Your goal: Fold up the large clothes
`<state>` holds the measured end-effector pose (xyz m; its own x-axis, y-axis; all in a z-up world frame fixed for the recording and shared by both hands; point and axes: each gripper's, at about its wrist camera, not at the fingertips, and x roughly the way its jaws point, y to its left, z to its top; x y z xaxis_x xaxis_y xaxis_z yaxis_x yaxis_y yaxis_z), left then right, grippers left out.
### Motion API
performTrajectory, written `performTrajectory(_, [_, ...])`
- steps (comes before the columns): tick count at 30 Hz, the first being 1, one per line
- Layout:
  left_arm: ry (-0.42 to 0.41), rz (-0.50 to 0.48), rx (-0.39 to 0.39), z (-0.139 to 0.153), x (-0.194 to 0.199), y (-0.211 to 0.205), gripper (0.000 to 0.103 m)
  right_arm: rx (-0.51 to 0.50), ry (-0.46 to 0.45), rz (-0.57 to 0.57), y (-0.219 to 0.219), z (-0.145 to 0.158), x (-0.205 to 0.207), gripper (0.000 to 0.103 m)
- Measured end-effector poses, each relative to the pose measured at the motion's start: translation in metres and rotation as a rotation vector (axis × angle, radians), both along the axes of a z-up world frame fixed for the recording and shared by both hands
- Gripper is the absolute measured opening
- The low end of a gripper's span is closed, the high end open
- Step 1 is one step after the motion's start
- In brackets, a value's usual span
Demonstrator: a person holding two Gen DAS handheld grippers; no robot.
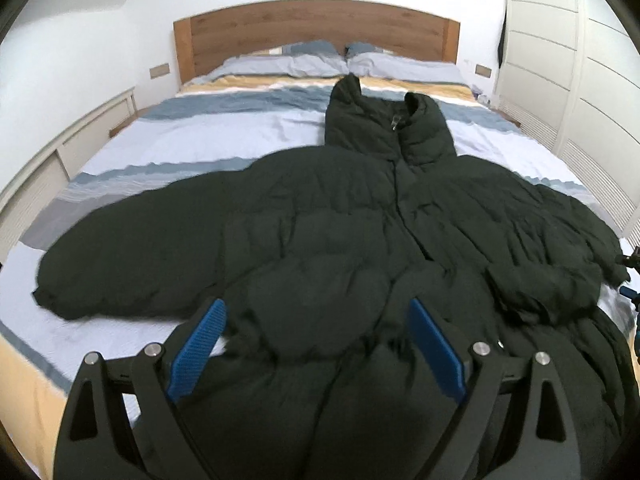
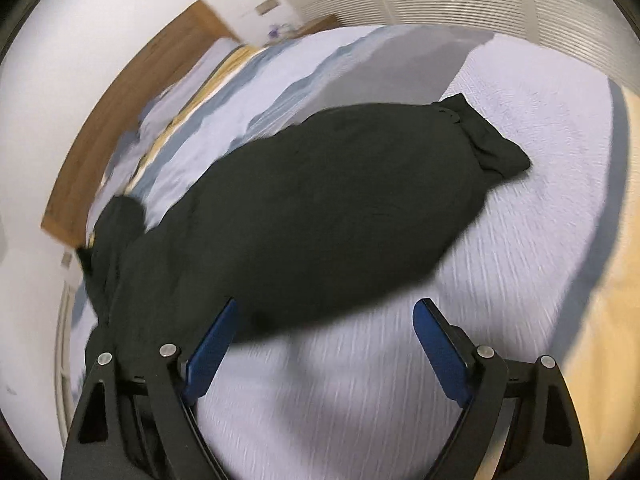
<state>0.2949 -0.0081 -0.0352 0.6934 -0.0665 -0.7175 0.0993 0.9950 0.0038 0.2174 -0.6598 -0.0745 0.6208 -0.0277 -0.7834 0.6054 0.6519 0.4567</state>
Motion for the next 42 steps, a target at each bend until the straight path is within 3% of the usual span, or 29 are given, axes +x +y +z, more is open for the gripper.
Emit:
performTrajectory(7, [0.102,0.060,0.010,-0.024,0.027,0.000,0.093,0.072,-0.037,-0.075,-0.033,-0.013,0.025,0.085])
performTrajectory(9, [0.126,0.075,0.007,-0.025,0.031,0.001,0.093,0.082,-0.030,-0.082,-0.037,-0.014,0.032,0.064])
performTrajectory(12, [0.159,0.104,-0.011,-0.022,0.034,0.006,0.093,0.089,-0.024,-0.097,-0.047,-0.013,0.038,0.041])
performTrajectory(15, [0.185,0.134,-0.006,-0.016,0.034,0.009,0.093,0.062,-0.010,-0.087,-0.047,0.001,0.044,0.022])
performTrajectory(18, [0.200,0.165,-0.015,-0.007,0.032,0.016,0.093,0.017,0.001,-0.052,-0.041,0.019,0.052,0.013])
performTrajectory(24, [0.196,0.283,-0.042,0.018,0.026,0.043,0.093,-0.118,-0.020,0.079,-0.005,0.080,0.086,0.010])
performTrajectory(32, [0.220,0.330,-0.122,0.048,0.016,0.084,0.093,-0.205,-0.104,0.329,0.099,0.152,0.126,0.010])
performTrajectory(37, [0.221,0.377,-0.119,0.057,0.003,0.116,0.093,-0.233,-0.123,0.516,0.180,0.168,0.144,0.010])
performTrajectory(42, [0.214,0.413,-0.092,0.060,-0.011,0.149,0.093,-0.300,-0.076,0.712,0.270,0.157,0.151,0.010])
